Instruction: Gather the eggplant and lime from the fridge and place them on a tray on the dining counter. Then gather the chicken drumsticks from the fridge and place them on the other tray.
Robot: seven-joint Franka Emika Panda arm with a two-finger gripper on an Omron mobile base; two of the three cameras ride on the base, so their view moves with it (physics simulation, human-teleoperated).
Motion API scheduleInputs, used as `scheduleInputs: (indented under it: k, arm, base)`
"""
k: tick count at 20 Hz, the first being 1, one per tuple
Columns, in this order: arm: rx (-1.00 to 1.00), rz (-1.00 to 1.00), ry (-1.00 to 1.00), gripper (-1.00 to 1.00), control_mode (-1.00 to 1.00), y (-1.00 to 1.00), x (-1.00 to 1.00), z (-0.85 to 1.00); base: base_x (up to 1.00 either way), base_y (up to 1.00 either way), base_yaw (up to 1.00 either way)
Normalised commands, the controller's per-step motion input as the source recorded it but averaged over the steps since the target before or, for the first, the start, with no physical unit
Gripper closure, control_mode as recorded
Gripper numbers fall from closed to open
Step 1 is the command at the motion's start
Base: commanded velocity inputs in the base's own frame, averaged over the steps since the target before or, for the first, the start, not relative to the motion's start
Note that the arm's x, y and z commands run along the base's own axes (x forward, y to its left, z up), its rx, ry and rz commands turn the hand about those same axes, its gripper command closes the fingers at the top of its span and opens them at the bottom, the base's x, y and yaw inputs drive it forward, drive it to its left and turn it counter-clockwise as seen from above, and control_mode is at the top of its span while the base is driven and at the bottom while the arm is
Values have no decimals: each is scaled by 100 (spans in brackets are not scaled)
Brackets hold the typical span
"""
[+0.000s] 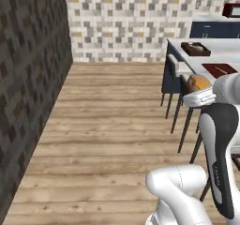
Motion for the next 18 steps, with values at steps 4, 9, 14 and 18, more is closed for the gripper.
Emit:
scheduleInputs:
  k: [4, 9, 14, 18]
  arm:
    - [0, 0, 0, 100, 100, 0, 0, 0]
    - [0, 0, 0, 100, 100, 0, 0, 0]
    - [0, 0, 0, 100, 100, 0, 0, 0]
    - [0, 0, 0, 100, 100, 0, 0, 0]
  base:
    - [100, 88, -45]
    - [100, 92, -38]
    - [100, 83, -30]
    - [100, 33, -23]
